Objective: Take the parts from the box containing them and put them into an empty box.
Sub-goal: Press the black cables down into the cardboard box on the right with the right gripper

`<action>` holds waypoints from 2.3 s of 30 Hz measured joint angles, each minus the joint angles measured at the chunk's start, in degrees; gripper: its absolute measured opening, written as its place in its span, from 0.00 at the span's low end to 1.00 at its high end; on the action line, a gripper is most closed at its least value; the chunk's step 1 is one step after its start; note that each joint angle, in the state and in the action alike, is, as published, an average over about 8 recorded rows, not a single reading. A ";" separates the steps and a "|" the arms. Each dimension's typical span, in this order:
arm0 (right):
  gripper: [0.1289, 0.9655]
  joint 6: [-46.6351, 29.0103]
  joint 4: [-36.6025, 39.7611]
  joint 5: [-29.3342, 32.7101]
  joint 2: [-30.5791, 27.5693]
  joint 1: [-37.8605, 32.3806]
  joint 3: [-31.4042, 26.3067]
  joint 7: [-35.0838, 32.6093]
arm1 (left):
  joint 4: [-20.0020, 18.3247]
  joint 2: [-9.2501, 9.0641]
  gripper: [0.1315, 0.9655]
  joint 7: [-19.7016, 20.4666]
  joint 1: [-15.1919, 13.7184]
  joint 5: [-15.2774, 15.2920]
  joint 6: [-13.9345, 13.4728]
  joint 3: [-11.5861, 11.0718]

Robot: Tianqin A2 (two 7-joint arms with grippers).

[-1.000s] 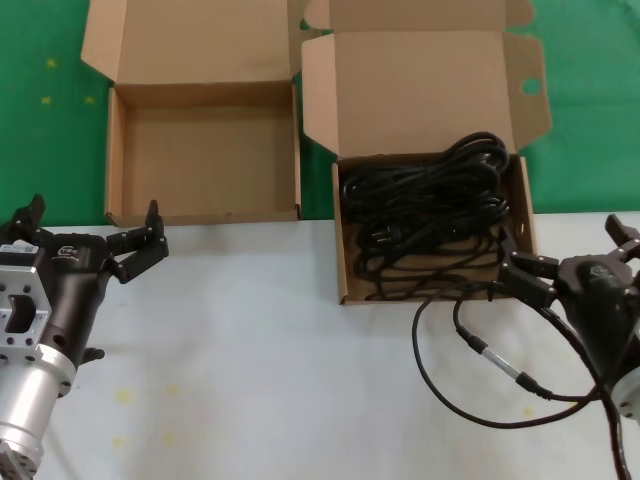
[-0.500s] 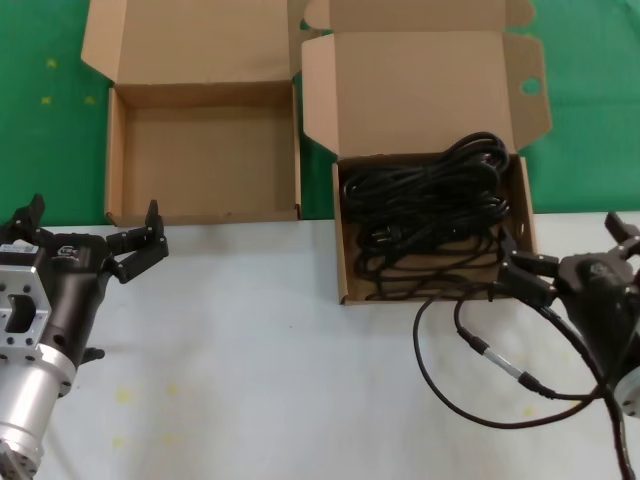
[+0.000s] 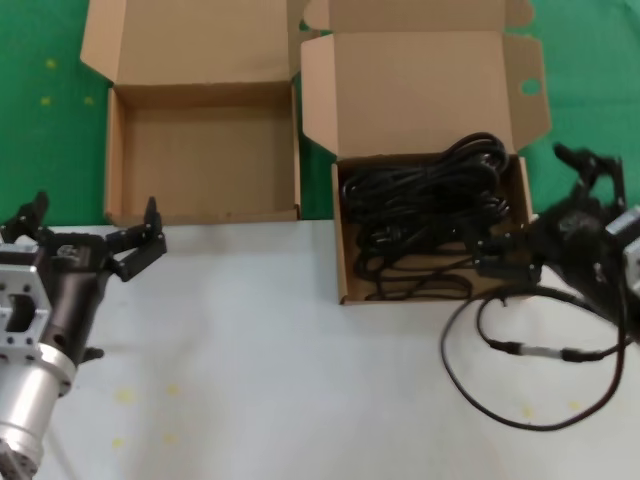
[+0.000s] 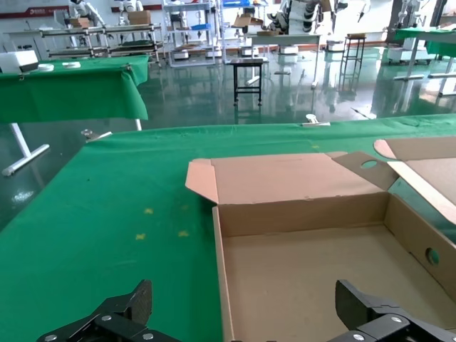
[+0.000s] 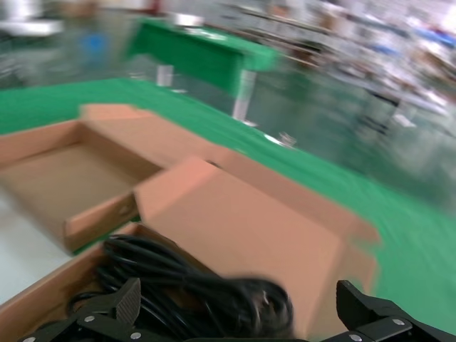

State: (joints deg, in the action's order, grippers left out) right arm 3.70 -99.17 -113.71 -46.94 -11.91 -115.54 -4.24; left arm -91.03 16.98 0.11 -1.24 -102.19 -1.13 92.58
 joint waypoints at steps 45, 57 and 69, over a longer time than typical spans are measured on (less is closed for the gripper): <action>0.96 -53.93 20.75 57.24 16.10 -45.64 -15.70 1.89 | 0.00 0.00 0.09 0.01 0.00 0.01 0.00 0.00; 0.84 -55.63 23.35 58.58 18.75 -45.17 -13.11 -0.68 | 0.00 0.00 0.03 0.01 0.00 0.01 0.00 0.00; 0.55 -56.69 24.52 59.68 20.02 -45.01 -11.43 -1.60 | 0.00 0.00 0.02 0.02 0.00 0.02 0.00 0.00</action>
State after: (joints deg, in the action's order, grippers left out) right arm -52.99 -74.65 -54.03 -26.92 -56.92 -126.97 -5.84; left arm -91.03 16.98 0.13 -1.24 -102.18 -1.13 92.58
